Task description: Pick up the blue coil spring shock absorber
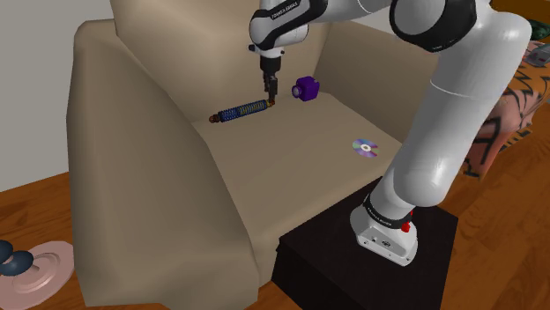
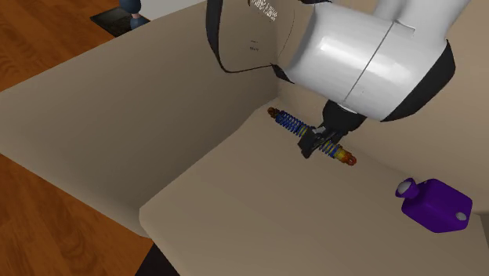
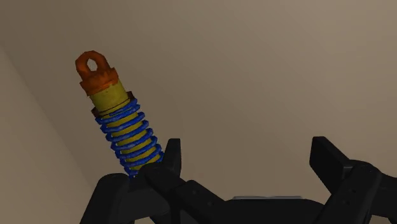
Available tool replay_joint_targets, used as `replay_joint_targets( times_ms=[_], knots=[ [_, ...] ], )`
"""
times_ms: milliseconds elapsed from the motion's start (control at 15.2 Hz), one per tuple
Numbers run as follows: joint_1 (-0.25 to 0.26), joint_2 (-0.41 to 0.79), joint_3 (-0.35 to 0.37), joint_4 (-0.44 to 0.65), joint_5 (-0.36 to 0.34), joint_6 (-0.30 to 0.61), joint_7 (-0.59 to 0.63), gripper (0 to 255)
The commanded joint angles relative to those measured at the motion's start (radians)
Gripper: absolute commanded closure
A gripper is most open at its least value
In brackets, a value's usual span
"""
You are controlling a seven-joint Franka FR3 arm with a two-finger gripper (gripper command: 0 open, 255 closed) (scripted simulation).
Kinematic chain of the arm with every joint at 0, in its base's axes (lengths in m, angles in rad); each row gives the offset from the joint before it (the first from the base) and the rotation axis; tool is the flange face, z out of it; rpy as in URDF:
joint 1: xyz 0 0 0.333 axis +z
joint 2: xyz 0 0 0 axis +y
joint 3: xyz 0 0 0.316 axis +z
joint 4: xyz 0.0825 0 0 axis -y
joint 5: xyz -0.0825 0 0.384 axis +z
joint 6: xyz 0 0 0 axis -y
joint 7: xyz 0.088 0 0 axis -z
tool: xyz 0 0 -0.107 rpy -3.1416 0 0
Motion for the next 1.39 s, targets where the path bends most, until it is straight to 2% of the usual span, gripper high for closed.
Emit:
replay_joint_targets(
  times_ms=[0, 594, 1254, 1320],
  knots=[
    [-0.010, 0.077, 0.009, 0.066, 0.017, 0.005, -0.084, 0],
    [-0.051, 0.437, 0.095, 0.462, 0.042, -0.037, -0.355, 0],
    [-0.055, 0.503, 0.105, 0.458, 0.051, 0.033, -0.370, 0],
    [-0.050, 0.510, 0.107, 0.476, 0.051, 0.023, -0.360, 255]
  ],
)
